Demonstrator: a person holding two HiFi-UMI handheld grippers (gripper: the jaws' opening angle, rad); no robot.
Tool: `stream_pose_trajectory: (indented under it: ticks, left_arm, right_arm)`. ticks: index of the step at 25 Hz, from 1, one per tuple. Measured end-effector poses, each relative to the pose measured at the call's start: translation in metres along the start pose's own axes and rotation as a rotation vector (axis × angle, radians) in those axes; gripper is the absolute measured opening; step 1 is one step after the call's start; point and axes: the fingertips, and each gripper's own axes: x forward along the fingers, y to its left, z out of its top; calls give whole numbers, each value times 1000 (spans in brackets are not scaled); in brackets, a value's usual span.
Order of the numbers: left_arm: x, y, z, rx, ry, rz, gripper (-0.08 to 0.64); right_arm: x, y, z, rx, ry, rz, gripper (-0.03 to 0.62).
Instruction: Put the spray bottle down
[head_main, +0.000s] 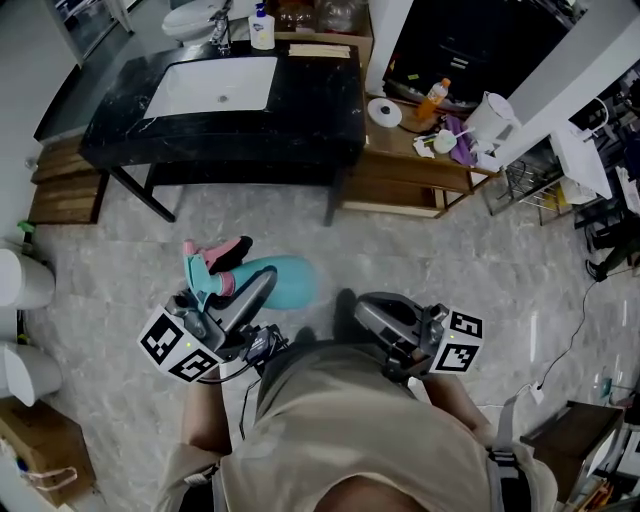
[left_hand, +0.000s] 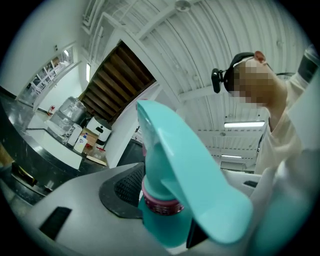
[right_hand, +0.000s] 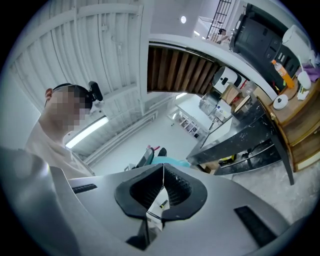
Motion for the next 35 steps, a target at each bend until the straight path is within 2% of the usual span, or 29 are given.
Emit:
stream_pose_trajectory:
  ticks: [7, 15, 35]
  left_arm:
    - [14, 14, 0, 9, 19, 48, 242]
    - [56, 36, 11, 48, 33, 87, 241]
    - [138, 67, -5, 119, 120, 189, 241]
  right_arm:
    - [7, -18, 13, 33, 25, 24, 21]
    - [8, -47, 48, 49, 30, 38, 21]
    - [2, -116, 104, 107, 70, 113, 21]
